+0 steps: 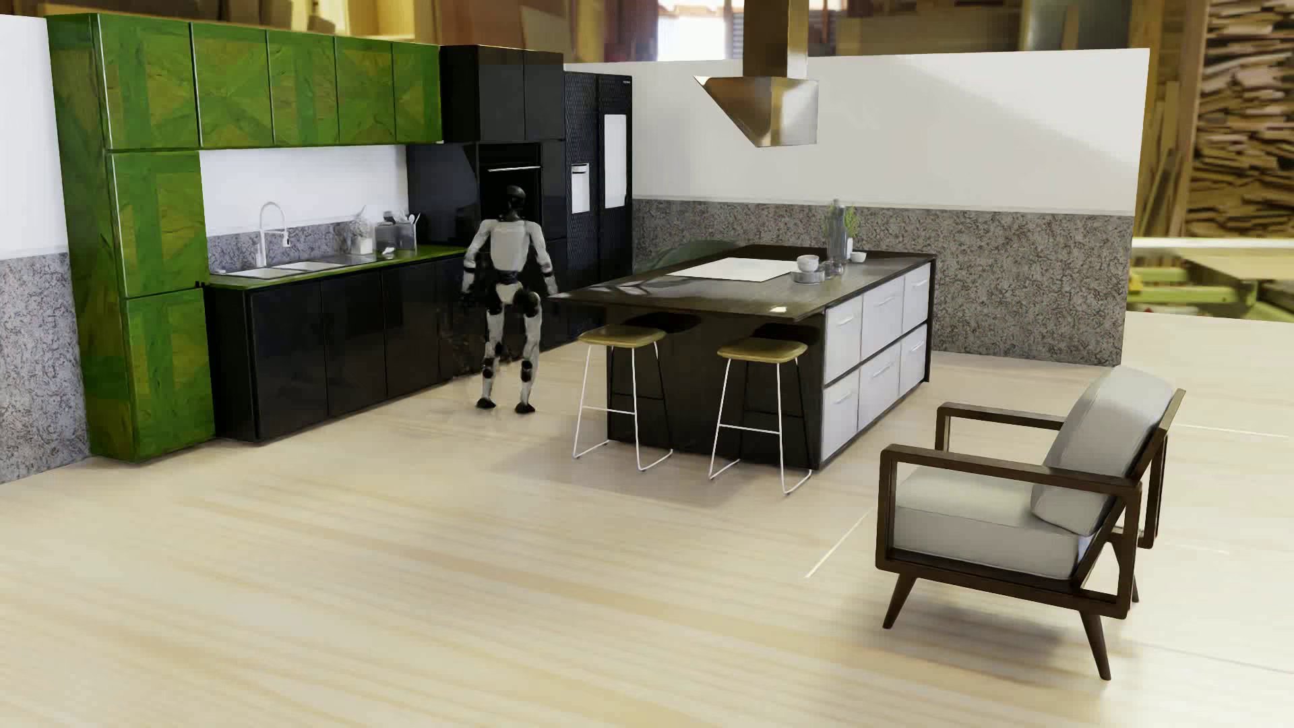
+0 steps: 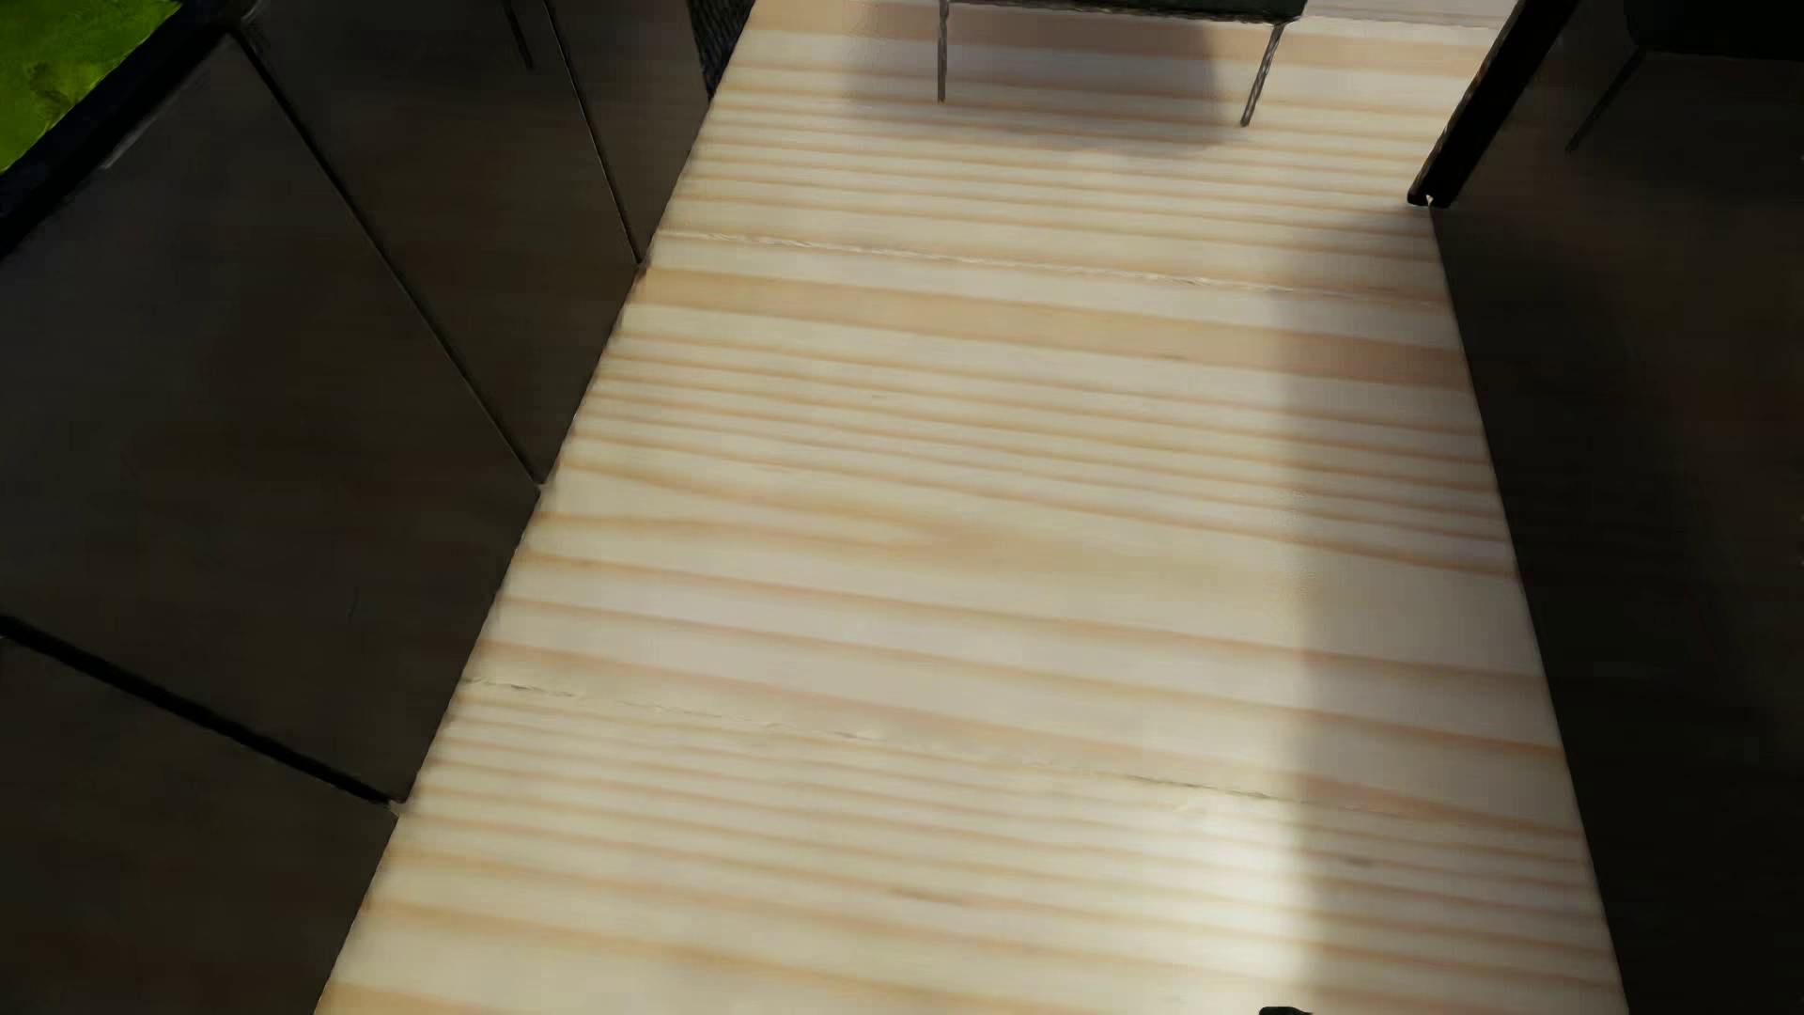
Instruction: Reach
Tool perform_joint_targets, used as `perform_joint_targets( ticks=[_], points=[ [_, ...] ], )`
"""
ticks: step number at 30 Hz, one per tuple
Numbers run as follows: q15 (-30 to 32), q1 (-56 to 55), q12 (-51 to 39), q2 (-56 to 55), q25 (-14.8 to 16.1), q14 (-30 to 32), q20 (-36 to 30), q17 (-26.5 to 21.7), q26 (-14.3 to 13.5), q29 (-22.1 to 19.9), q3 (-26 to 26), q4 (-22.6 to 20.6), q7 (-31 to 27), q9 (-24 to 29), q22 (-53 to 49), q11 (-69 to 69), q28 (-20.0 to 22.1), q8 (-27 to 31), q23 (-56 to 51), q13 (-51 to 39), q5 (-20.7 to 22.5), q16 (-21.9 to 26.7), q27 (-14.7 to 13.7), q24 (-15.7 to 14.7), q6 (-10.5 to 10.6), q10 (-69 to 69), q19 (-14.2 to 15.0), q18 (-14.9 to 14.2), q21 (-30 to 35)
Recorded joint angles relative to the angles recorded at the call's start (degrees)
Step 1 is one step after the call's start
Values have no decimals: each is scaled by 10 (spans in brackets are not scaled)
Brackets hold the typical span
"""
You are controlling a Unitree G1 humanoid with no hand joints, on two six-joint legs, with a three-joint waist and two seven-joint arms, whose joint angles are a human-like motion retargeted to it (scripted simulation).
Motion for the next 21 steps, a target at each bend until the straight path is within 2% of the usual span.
perform_joint_targets(
  ticks=[3,5,7,12,16,18,20,21],
  points=[
    [1,-118,4,-63,0,82,44,-12,0,0,-14,-2,0,46,-65,25,0,0,-39,16,2,5,0,0,2,67,0,0,-23],
    [11,-177,-5,-88,0,114,41,-14,0,0,-22,-17,0,71,-79,23,0,0,-30,15,-6,7,0,0,0,96,0,0,-25],
    [29,-204,-16,-102,0,62,33,-17,0,0,-24,-32,0,90,-82,15,0,0,-9,10,-15,5,0,0,0,98,0,0,-17],
    [48,-224,-19,-136,0,-22,29,-21,0,0,-28,-64,0,109,-111,17,0,0,-6,2,-23,2,0,0,9,72,0,0,-20],
    [58,-211,-32,-149,0,31,30,-15,0,0,-19,-64,0,112,-116,25,0,0,-30,-19,-10,10,0,0,13,42,0,0,-21],
    [70,-195,-47,-151,0,28,26,-10,0,0,-8,-64,0,116,-115,24,0,0,-38,-35,-3,22,0,0,4,30,0,0,-10],
    [77,-184,-78,-152,0,6,6,-6,0,0,0,-62,0,119,-111,14,0,0,-26,-66,3,34,0,0,-4,25,0,0,17],
    [89,-185,-113,-160,0,14,-35,-8,0,0,7,-61,0,134,-108,1,0,0,-19,-106,15,51,0,0,-10,18,0,0,67]
  ],
)
